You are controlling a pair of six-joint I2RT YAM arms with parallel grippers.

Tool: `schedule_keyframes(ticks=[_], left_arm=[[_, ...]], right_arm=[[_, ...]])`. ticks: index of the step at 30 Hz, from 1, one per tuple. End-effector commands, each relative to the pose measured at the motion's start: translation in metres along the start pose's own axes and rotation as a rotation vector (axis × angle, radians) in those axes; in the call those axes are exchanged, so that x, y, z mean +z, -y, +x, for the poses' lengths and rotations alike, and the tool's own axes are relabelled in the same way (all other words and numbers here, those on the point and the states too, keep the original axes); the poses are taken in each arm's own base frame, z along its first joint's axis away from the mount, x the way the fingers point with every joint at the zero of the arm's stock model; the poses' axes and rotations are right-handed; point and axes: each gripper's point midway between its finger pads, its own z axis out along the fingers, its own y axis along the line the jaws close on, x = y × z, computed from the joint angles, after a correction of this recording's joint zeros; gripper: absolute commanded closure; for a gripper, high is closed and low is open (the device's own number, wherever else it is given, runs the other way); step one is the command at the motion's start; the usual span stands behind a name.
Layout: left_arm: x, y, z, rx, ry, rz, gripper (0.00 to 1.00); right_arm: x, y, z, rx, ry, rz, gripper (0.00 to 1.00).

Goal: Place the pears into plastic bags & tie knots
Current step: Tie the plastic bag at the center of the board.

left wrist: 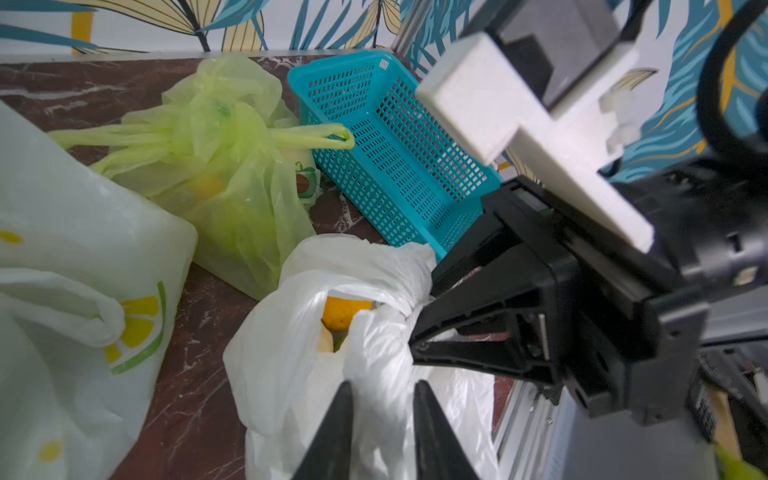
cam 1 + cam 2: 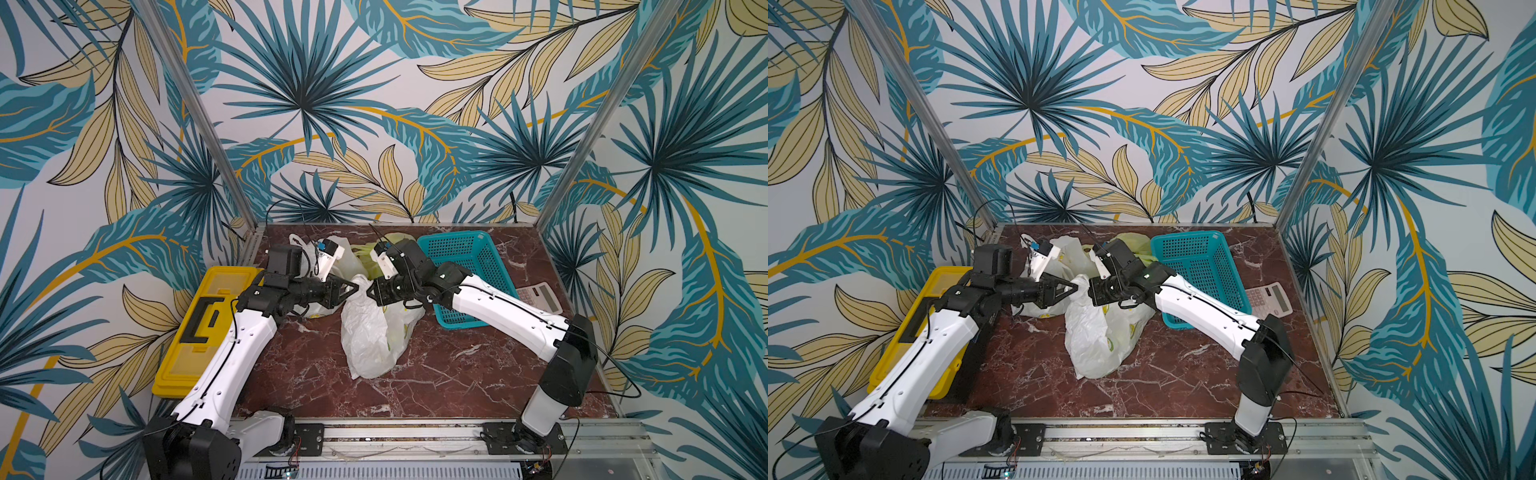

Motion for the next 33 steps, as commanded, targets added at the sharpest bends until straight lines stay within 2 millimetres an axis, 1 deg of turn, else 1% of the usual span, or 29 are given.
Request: schedule_keyframes(ticks=[1, 3, 4, 6, 9, 11, 15, 17, 20, 21, 22, 23, 25, 26, 27, 28, 29, 30, 31, 33], left_arm=[[-0.033, -0.007, -0.009, 0.018, 0.048, -0.087, 0.64], [-0.036, -0.003, -0.013, 0.023, 0.062, -0.062, 0.56], [-0.034, 0.005, -0.014, 0.023, 0.057, -0.005, 0.52], [-0.026, 0.011, -0.012, 0.010, 0.033, 0.051, 0.48], [-0.013, 0.010, -0.002, 0.045, -0.010, 0.030, 0.42], [-0.010, 0.010, -0.004, 0.053, -0.016, 0.034, 0.38], [-0.003, 0.009, -0.018, 0.029, -0.020, 0.059, 0.33], [0.007, 0.013, -0.025, 0.003, -0.021, 0.107, 0.31], [0.021, 0.014, -0.034, -0.053, 0.006, 0.148, 0.31], [0.024, 0.013, -0.038, -0.069, 0.027, 0.150, 0.33], [0.025, 0.011, -0.040, -0.085, 0.045, 0.149, 0.37], [0.027, 0.010, -0.042, -0.097, 0.057, 0.157, 0.45], [0.029, 0.006, -0.043, -0.115, 0.059, 0.148, 0.66], [0.030, 0.005, -0.042, -0.114, 0.058, 0.145, 0.77], [0.030, 0.002, -0.041, -0.117, 0.059, 0.130, 0.86], [0.030, -0.001, -0.040, -0.119, 0.061, 0.115, 0.92], [0.030, -0.003, -0.039, -0.119, 0.065, 0.104, 0.96], [0.030, -0.006, -0.038, -0.126, 0.068, 0.098, 0.99], [0.030, -0.008, -0.036, -0.133, 0.071, 0.092, 0.99], [0.030, -0.012, -0.033, -0.147, 0.079, 0.085, 0.99]], right_arm=[[-0.011, -0.005, 0.000, -0.049, 0.006, -0.036, 0.96], [-0.013, -0.007, 0.003, -0.050, -0.002, -0.055, 0.96], [-0.014, -0.008, 0.004, -0.049, -0.004, -0.062, 0.96], [-0.015, -0.010, 0.004, -0.044, -0.003, -0.072, 0.96], [-0.016, -0.013, 0.001, -0.042, 0.002, -0.085, 0.96], [-0.015, -0.014, 0.001, -0.042, 0.000, -0.089, 0.96], [-0.012, -0.014, 0.004, -0.043, -0.013, -0.095, 0.96], [-0.011, -0.014, 0.004, -0.041, -0.015, -0.096, 0.95], [-0.010, -0.013, 0.004, -0.034, -0.015, -0.097, 0.94], [-0.010, -0.013, 0.005, -0.035, -0.014, -0.095, 0.93], [-0.010, -0.013, 0.005, -0.034, -0.014, -0.092, 0.92], [-0.010, -0.012, 0.004, -0.032, -0.011, -0.091, 0.90], [-0.013, -0.012, 0.004, -0.028, -0.009, -0.093, 0.87], [-0.017, -0.014, 0.004, -0.023, -0.008, -0.102, 0.83], [-0.020, -0.016, 0.005, -0.017, -0.008, -0.116, 0.76], [-0.025, -0.019, 0.007, -0.006, -0.010, -0.133, 0.69], [-0.034, -0.010, 0.002, 0.025, 0.009, -0.137, 0.63], [-0.042, -0.010, 0.003, 0.036, 0.021, -0.155, 0.60], [-0.048, -0.008, 0.005, 0.043, 0.034, -0.160, 0.58], [-0.057, 0.000, 0.015, 0.057, 0.054, -0.151, 0.57]])
